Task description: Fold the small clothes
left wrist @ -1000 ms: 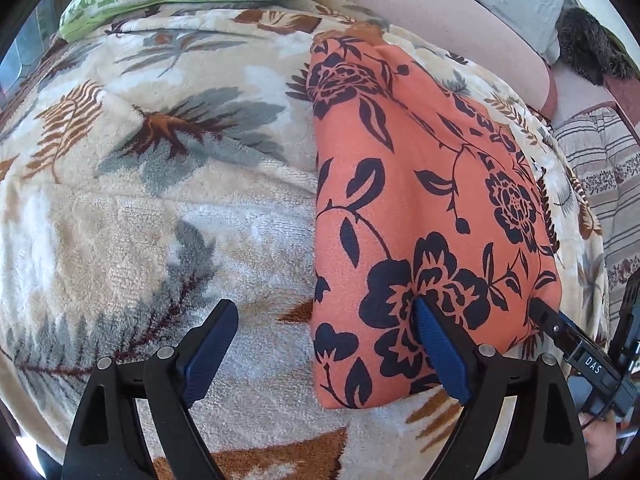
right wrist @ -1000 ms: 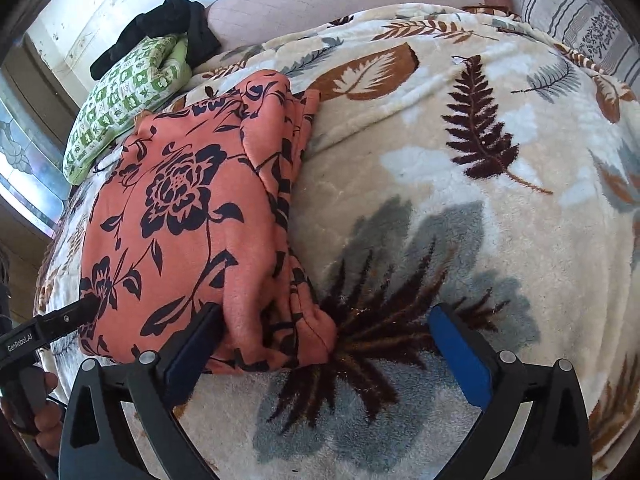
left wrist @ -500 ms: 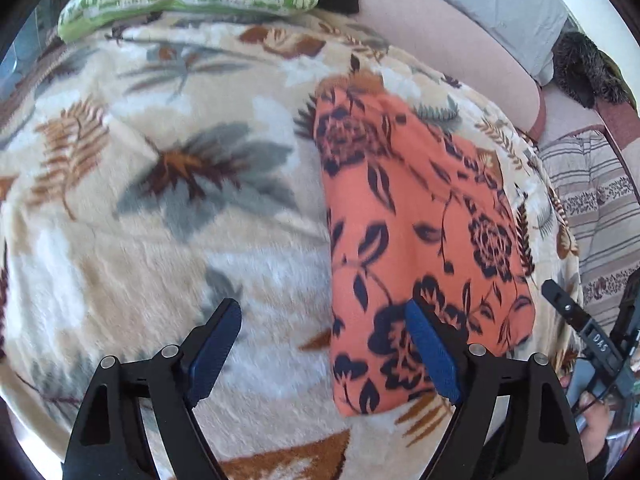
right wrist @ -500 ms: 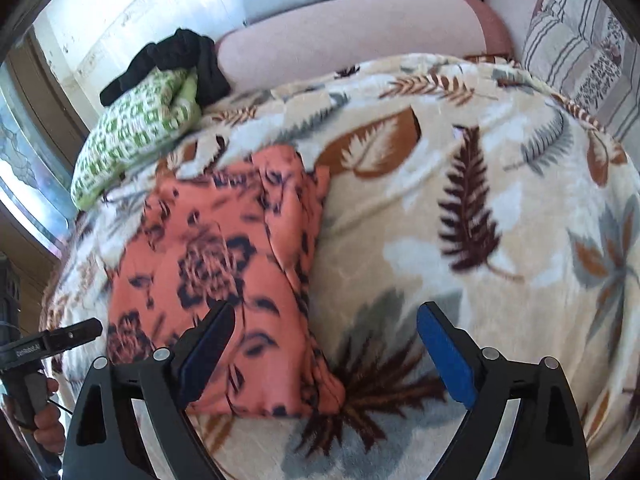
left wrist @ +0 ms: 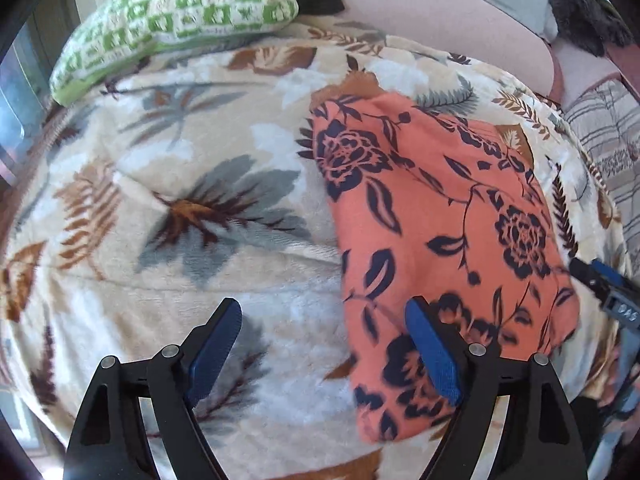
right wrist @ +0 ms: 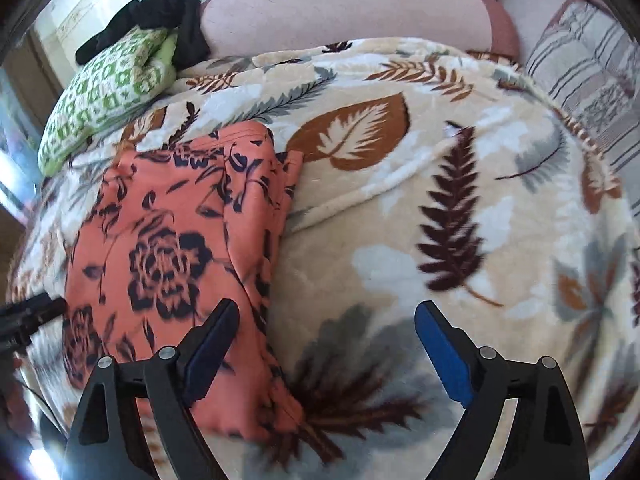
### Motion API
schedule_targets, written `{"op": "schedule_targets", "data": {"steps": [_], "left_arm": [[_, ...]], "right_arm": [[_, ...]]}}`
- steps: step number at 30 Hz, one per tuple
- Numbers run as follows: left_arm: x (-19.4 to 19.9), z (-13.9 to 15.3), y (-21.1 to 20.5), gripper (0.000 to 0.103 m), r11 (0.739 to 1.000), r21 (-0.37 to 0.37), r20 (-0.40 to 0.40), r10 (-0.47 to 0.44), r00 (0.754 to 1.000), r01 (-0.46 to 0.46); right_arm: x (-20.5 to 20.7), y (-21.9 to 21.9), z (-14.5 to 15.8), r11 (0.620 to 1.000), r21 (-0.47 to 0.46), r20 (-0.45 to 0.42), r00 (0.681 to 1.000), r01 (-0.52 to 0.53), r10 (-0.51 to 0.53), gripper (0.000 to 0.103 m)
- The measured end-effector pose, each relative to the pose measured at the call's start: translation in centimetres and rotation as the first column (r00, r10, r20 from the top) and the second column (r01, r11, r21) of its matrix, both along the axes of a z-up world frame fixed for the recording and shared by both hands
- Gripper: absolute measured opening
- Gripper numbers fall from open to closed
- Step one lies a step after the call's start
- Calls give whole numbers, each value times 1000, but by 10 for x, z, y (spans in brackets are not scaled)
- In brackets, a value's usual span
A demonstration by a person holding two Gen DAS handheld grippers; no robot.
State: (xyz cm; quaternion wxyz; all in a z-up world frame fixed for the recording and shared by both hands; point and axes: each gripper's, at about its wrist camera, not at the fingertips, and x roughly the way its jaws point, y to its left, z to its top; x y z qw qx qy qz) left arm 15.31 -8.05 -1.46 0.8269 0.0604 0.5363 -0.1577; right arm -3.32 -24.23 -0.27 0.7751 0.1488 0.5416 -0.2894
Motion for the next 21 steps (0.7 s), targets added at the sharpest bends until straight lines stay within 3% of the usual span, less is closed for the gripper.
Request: {"op": "schedule_targets", "data": {"steps": [4, 8, 15, 21], "left_arm": [[-35, 8, 22, 84, 998, 65, 91, -2, 996, -4], [-67, 3, 37, 84, 999, 45, 79, -6, 997, 2], [-114, 4, 37, 84, 999, 21, 51, -41, 998, 40], [-147, 29, 35, 84, 994, 23, 111, -105, 988, 103]], "right_arm": [[-30, 18, 18, 993, -98, -111, 993, -61, 50, 98], [-64, 36, 30, 990, -109, -145, 987, -86, 70, 100], [-94, 65, 49, 975, -194, -135, 988, -106, 81, 102], [-100, 81, 63, 968, -226, -96, 991, -108, 88, 102]]}}
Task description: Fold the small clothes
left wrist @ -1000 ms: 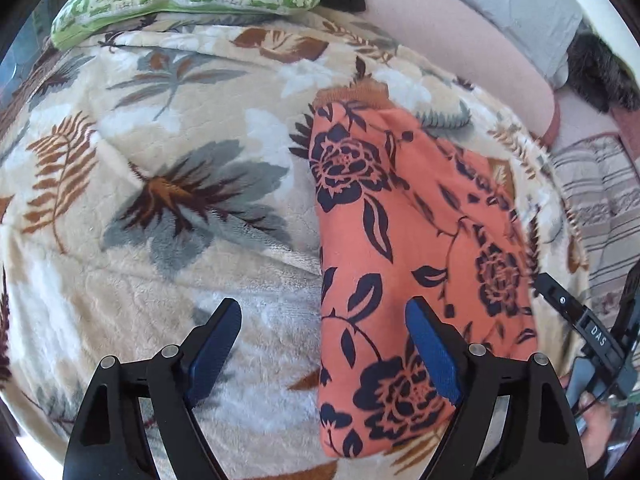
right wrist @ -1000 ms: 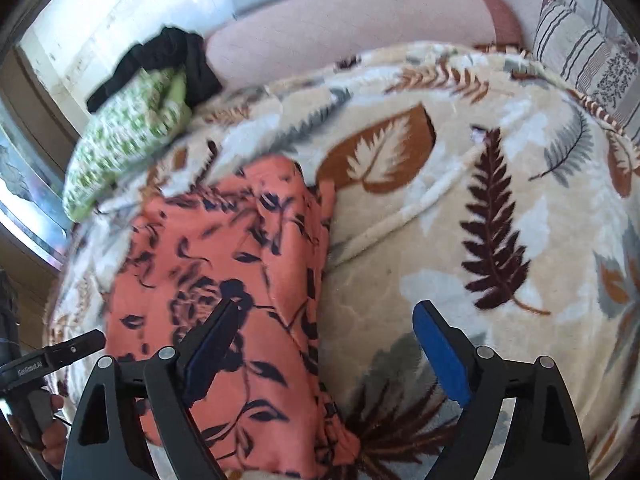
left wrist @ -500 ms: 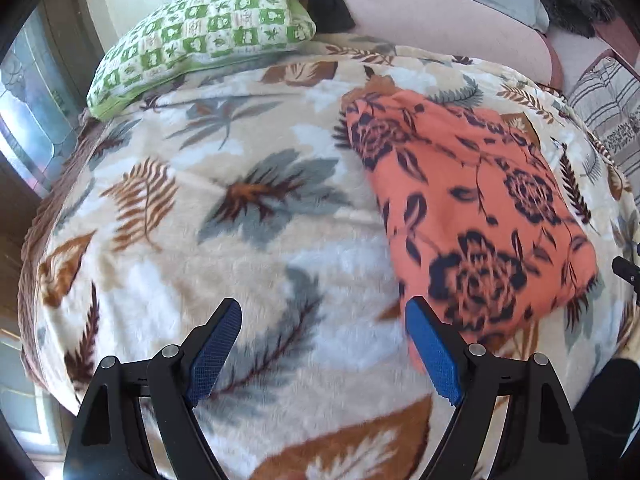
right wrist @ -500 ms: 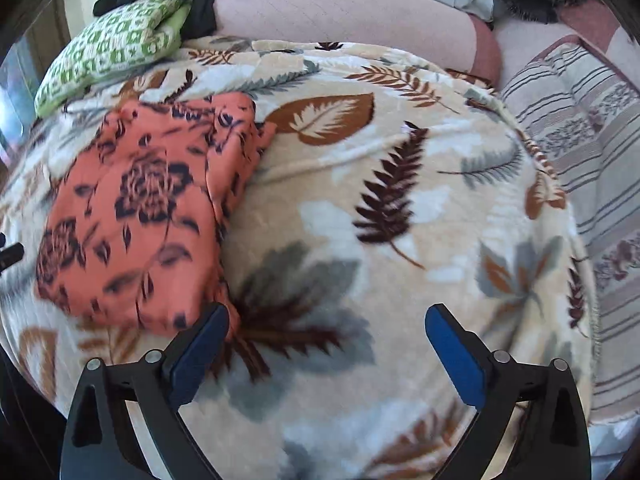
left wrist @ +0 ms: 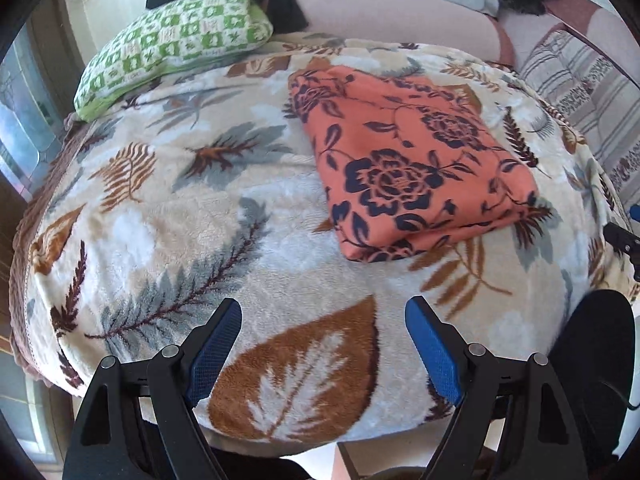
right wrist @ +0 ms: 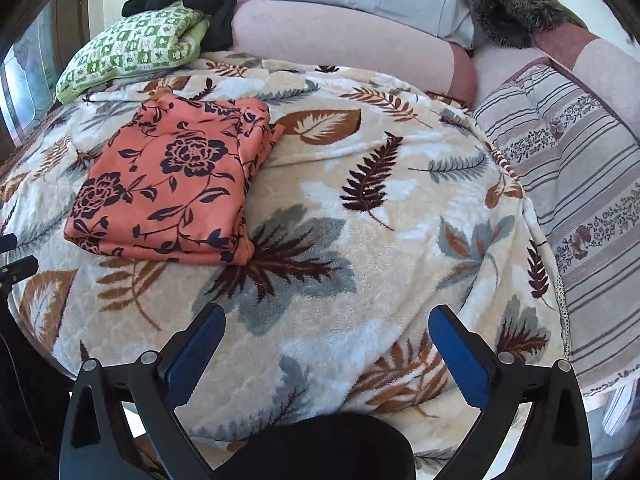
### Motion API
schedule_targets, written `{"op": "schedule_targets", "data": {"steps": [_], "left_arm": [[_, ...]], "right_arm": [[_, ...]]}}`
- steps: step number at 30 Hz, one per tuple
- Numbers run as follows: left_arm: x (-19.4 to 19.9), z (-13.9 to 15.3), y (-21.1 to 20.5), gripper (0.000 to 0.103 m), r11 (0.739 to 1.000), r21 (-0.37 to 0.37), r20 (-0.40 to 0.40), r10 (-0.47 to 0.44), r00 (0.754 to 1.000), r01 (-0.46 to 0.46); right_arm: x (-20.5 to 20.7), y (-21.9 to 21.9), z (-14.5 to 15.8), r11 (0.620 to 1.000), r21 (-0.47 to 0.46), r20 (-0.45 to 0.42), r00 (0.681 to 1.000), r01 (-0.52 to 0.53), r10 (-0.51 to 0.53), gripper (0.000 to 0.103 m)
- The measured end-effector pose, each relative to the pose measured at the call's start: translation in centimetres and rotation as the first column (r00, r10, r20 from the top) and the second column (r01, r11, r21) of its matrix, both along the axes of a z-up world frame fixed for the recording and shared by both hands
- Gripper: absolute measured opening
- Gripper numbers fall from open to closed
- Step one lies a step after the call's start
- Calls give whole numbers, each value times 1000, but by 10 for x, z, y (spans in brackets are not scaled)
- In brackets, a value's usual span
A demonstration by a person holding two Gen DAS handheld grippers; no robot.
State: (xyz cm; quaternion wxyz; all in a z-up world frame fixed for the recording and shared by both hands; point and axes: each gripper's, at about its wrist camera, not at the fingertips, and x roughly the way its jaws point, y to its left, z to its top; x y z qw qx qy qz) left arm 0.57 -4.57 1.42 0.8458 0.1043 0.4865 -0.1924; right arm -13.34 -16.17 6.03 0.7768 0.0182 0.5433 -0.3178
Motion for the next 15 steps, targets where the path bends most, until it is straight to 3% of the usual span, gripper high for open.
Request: {"op": "schedule_targets", "data": {"steps": [5, 15], "left_arm": [[-20, 13, -1, 84, 1000, -1, 43, -23, 999, 23], [-35, 23, -2, 84, 995, -12, 46, -102, 994, 103]], "right_arm": [[0, 9, 3, 1000, 0, 5, 1000, -13, 13, 102], [-2, 18, 5, 1000, 13, 25, 1000, -7, 6, 102]]}}
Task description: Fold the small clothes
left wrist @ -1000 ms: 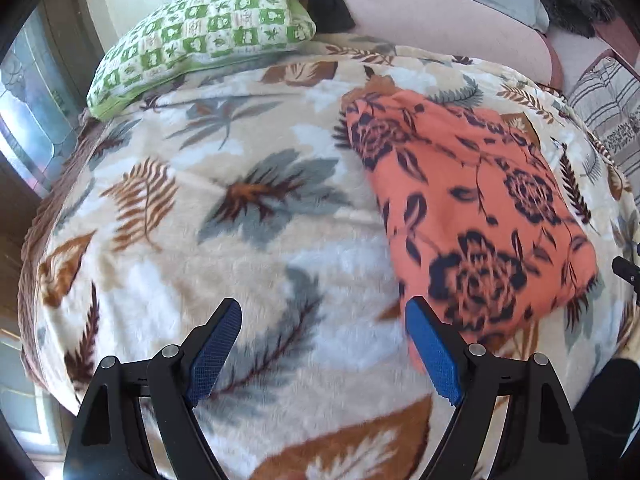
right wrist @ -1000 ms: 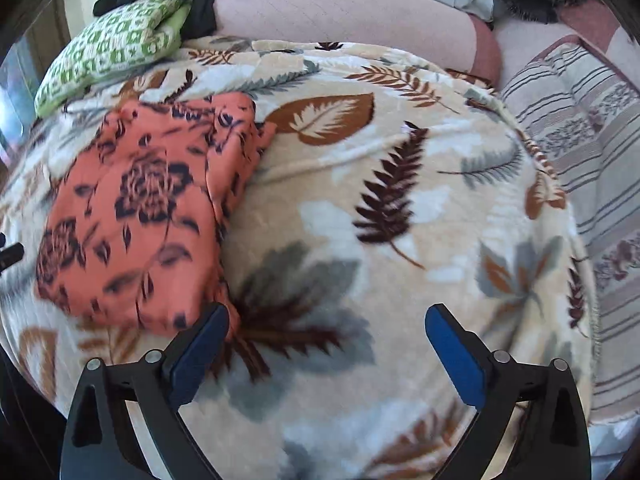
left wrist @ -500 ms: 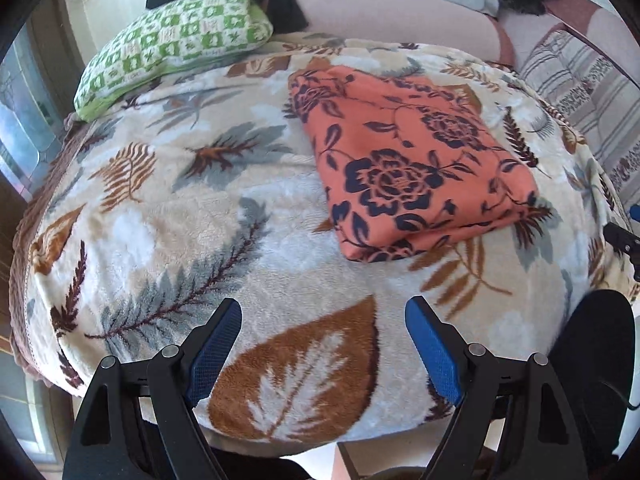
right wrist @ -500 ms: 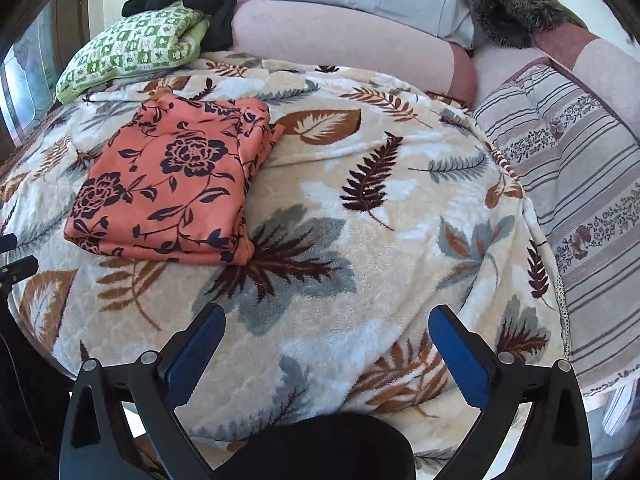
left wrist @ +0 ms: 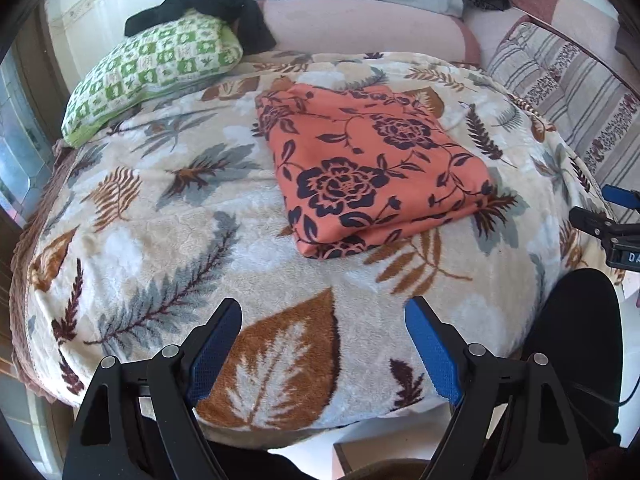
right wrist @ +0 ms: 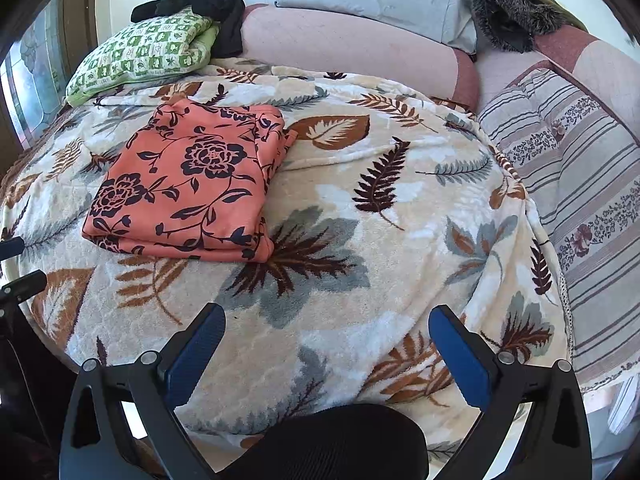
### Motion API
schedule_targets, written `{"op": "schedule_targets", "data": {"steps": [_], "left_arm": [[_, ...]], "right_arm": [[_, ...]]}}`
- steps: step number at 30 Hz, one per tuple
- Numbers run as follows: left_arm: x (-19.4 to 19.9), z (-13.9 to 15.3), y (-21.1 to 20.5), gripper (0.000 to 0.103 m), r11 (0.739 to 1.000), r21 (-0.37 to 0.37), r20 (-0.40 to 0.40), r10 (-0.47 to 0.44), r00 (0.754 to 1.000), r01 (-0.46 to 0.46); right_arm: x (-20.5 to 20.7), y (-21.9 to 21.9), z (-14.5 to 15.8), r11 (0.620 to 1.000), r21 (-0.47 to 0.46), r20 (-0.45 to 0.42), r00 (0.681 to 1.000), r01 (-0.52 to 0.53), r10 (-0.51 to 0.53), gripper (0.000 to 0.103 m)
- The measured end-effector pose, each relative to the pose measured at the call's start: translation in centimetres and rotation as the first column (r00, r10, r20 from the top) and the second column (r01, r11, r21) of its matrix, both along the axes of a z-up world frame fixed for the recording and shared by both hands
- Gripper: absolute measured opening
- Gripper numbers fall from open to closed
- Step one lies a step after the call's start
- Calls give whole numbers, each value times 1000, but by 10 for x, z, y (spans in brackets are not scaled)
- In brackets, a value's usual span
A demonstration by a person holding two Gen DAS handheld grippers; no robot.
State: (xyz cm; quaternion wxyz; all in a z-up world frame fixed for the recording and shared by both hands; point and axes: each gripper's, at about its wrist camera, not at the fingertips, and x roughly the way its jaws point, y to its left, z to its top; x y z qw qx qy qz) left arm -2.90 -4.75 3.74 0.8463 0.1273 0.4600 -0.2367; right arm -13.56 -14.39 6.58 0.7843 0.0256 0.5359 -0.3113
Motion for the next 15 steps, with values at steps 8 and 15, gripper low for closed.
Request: {"op": "schedule_targets", "data": {"steps": [8, 15], "left_arm": [[-16, 12, -8, 84, 999, -4, 58, -39, 998, 40], [-15, 12, -10, 84, 999, 7, 49, -43, 998, 43]], "right_arm": [[-5, -3, 1, 1000, 14, 10, 1000, 18, -18, 102], [-9, -9, -1, 999, 27, 14, 999, 40, -40, 102]]}}
